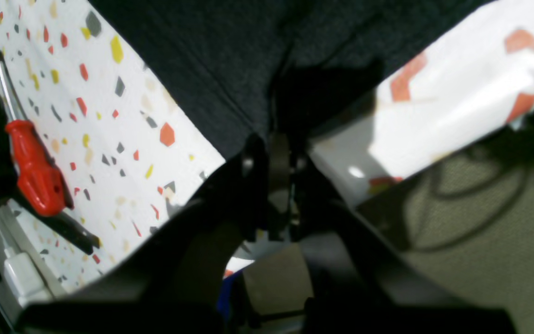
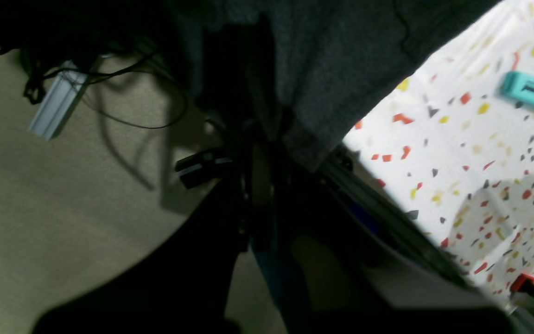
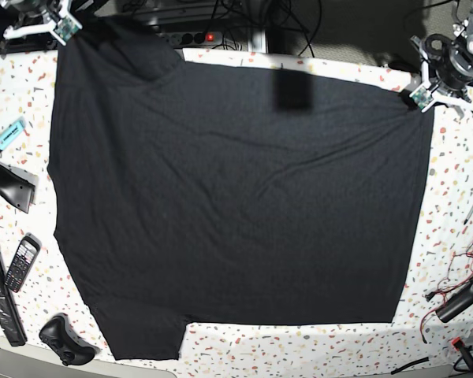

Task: Fold the T-shirt properly
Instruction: 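Lift both grasped corners and pull the shirt toward the robot, then lower the shirt edge and regrasp it with both grippers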

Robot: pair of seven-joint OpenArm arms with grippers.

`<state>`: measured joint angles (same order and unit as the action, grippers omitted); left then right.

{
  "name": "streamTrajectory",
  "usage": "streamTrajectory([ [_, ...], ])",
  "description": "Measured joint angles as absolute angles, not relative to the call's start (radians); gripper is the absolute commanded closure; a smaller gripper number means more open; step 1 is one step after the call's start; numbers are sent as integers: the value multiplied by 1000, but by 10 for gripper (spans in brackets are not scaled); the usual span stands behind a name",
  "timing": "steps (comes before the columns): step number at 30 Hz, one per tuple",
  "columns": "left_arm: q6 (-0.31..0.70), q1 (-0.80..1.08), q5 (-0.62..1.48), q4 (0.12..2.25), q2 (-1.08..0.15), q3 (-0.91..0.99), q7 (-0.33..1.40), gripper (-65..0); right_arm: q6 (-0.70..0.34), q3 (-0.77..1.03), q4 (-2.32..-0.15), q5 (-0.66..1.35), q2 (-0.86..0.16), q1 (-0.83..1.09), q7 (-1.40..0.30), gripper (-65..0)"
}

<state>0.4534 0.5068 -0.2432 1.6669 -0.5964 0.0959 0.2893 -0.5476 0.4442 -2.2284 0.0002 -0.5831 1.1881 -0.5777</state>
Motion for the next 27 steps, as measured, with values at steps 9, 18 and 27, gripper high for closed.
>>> streamTrajectory([
  [9,353,480,-229,1667,-649,154,277,0,-548,516,-2230,81,-584,1113,-572,0],
  [18,358,413,-170,1667,-642,157,242,0,-548,540,-2220,138,-547,904,-581,0],
  [27,382,315,-119,1600,-600,157,232,0,-532,533,-2099,184,-543,689,-563,0],
])
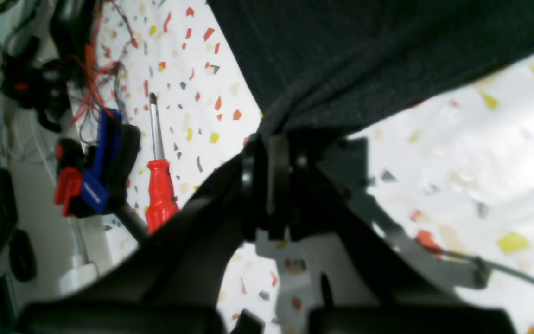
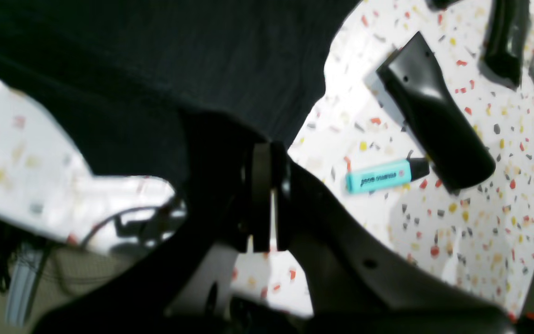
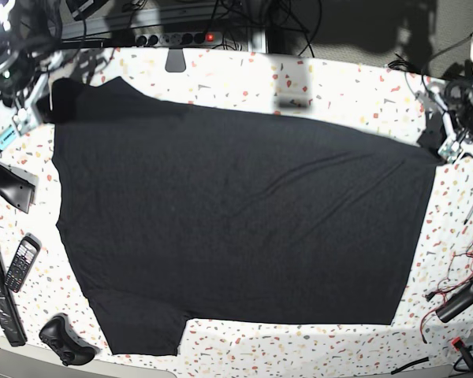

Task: Fold the T-shirt properly
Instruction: 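Lower the shirt edge and regrasp it with both grippers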

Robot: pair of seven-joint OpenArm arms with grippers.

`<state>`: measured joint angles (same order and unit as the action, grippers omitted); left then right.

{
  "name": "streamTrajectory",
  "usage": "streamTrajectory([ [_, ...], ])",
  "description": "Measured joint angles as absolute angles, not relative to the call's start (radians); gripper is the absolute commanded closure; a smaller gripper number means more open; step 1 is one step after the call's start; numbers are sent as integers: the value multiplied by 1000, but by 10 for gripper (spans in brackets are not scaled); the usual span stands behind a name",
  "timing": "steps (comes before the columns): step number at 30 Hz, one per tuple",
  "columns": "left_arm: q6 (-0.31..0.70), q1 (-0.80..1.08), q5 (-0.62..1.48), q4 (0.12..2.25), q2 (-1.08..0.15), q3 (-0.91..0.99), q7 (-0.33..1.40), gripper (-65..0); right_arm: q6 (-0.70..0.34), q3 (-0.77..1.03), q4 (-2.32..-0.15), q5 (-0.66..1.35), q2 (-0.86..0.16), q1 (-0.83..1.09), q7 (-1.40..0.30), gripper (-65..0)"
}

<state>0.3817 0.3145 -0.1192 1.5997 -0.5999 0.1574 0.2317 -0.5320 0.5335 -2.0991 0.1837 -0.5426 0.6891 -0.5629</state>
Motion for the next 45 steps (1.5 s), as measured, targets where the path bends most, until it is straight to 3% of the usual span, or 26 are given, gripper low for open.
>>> streamTrajectory([
  [20,434,92,-125,1310,-546,157,175,0,-531,284,-1801,126,-543,329,-550,0],
  [30,550,71,-171,1294,-543,157,186,0,-523,277,-1668,127,-542,218,-547,0],
  [45,555,69,-153,1295,-577,157,156,0,-506,277,-1559,104,-543,130,-547,0],
])
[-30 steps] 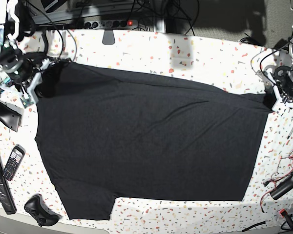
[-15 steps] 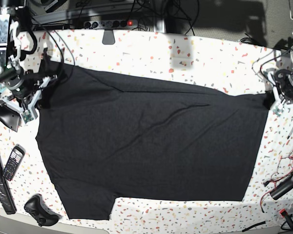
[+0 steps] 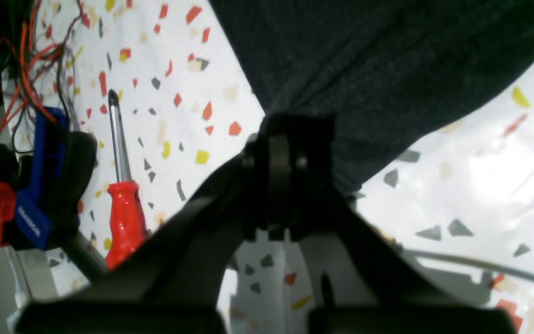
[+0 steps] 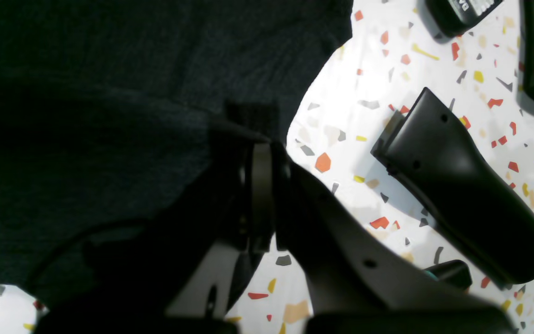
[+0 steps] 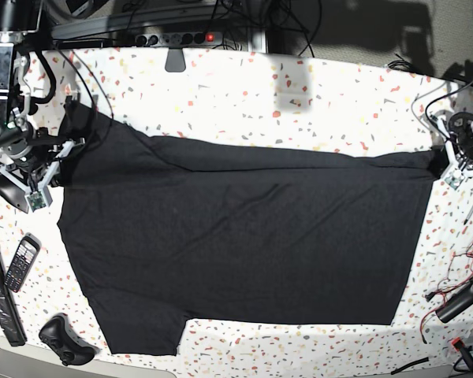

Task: Fold the T-shirt properly
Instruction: 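Lower the shirt edge and regrasp it with both grippers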

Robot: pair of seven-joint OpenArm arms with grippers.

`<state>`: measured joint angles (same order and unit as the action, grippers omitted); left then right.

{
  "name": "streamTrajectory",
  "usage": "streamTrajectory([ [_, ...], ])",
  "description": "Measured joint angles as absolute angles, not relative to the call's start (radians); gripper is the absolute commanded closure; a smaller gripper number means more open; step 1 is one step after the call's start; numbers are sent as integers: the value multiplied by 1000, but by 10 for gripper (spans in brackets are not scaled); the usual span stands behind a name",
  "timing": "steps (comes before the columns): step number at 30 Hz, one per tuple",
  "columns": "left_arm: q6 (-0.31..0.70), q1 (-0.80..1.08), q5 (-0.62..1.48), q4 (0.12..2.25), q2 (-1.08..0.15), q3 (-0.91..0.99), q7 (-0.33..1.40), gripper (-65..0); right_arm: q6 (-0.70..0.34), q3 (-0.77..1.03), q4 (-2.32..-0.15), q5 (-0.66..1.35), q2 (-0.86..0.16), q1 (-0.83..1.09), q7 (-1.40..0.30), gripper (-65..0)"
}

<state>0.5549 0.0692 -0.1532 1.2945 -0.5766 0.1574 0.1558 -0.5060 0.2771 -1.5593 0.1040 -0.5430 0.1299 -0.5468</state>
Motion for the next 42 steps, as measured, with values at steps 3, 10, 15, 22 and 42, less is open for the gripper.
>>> streamTrajectory([
  [3,556,62,-152,1295,-576,157,150,0,-506,277,-1559,104,-543,130,-547,0],
  [10,554,32,-154,1295,-576,157,143,-181,-506,277,-1559,104,-543,130,-562,-15],
  [15,555,33,-160,1295,-583,157,186,-196,-505,278,-1559,104,-547,130,-596,-171],
  [22,540,33,131,1295,-664,160,284,-61,-496,318,-1637,258,-570,130,-704,-133],
  [42,418,18,263,1263,-405,161,315,0,-493,429,-1564,437,-448,153,-722,0],
])
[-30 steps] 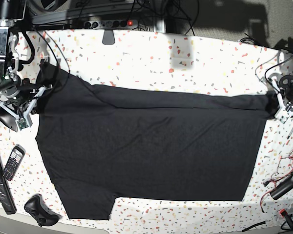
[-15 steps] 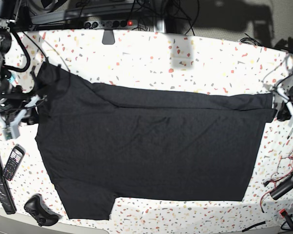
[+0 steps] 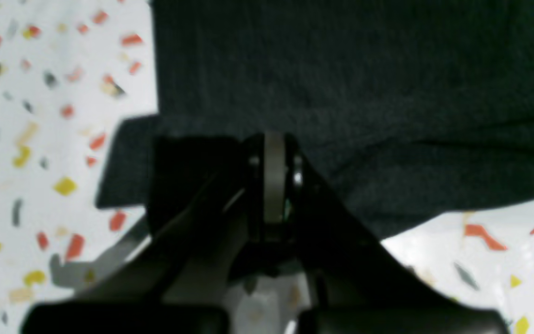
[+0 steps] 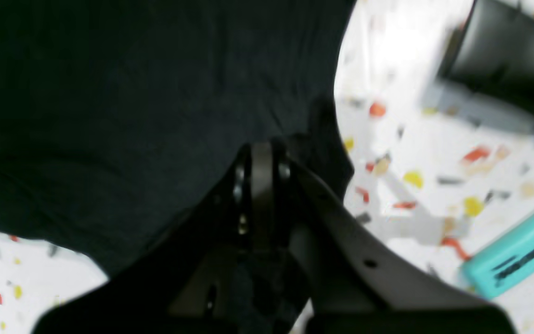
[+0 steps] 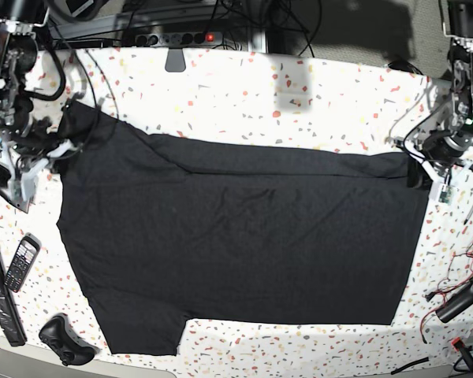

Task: Fold the T-shirt properly
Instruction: 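Lower the shirt edge and regrasp it with both grippers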

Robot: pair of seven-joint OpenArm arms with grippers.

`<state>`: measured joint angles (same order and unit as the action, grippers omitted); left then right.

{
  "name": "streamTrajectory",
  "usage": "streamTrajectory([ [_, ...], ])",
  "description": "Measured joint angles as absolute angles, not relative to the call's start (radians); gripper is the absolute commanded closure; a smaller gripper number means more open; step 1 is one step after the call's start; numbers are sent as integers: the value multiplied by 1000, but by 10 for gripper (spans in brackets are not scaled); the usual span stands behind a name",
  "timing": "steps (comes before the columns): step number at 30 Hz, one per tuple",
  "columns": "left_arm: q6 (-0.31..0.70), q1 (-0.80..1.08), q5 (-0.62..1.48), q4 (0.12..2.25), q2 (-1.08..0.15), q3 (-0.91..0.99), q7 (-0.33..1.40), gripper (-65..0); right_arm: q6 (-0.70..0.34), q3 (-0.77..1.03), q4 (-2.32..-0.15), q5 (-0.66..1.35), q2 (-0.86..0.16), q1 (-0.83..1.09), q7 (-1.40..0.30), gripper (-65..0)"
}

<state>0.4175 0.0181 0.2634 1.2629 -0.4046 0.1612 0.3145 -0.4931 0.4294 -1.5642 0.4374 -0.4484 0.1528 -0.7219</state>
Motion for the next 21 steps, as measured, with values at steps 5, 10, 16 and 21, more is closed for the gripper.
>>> streamTrajectory([
  [5,414,11,274,1196,-400,163,275,0,-495,362,-1527,387,-449,152,-706,0],
  [10,419,9,286,1148,-400,163,254,0,-495,310,-1512,276,-426,162,-664,0],
  [16,429,62,300,1151,-400,168,221,0,-495,310,-1517,196,-396,255,-545,0],
  [21,472,101,307,1161,-407,171,207,0,-494,339,-1523,196,-398,319,-504,0],
])
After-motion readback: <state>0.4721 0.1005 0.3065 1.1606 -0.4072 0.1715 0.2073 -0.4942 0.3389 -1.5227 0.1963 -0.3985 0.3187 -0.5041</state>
